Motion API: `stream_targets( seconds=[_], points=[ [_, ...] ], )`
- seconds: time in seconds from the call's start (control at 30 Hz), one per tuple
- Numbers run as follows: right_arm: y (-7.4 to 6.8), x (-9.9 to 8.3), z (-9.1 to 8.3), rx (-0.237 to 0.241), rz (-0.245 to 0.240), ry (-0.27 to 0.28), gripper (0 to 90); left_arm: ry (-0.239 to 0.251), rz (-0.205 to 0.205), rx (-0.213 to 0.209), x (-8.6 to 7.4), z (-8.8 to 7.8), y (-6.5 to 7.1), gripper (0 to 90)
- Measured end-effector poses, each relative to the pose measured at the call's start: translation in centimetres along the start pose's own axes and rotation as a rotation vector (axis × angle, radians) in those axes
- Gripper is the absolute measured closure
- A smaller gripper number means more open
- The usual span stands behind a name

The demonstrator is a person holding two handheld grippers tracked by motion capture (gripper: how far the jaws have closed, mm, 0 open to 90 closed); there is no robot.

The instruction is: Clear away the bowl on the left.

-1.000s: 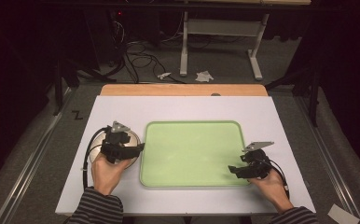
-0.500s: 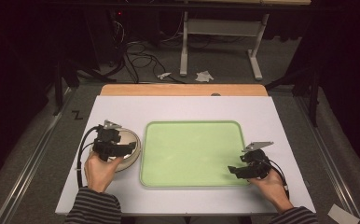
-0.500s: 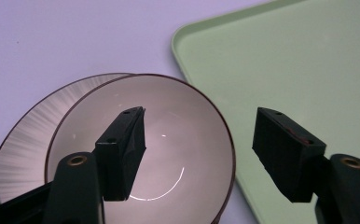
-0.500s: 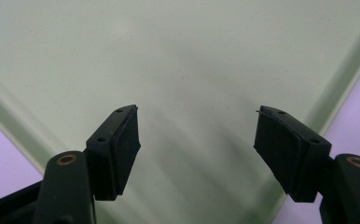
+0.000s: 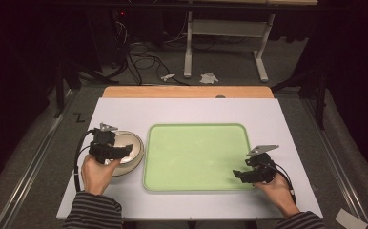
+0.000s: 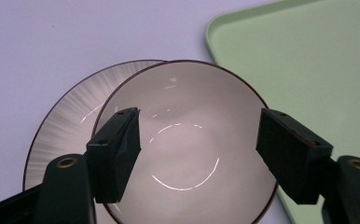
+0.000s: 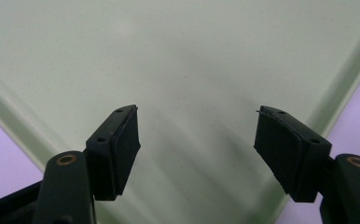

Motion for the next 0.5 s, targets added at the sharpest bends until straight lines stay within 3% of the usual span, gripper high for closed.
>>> stream_targets(
  seconds=[0.33,0.5],
  points=[
    [-0.1,0.0,0.1,0.003,-0.001,-0.003,32.0,0.019,-0.037,0.044,0.7,0.0,-1.7,30.1],
    [-0.1,0.0,0.0,0.002,0.004,-0.012,32.0,0.021,-0.058,0.085,1.0,0.2,-2.9,30.0]
  ],
)
Point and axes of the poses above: each handheld gripper's, and its own axes: z roughly forward along the jaws, x roughly out of its top, y roughly to its right, the point moved 2 cm from there along z, roughly forward along the jaws, and after that the axes turned 3 degrees about y, right-handed, at the moved point
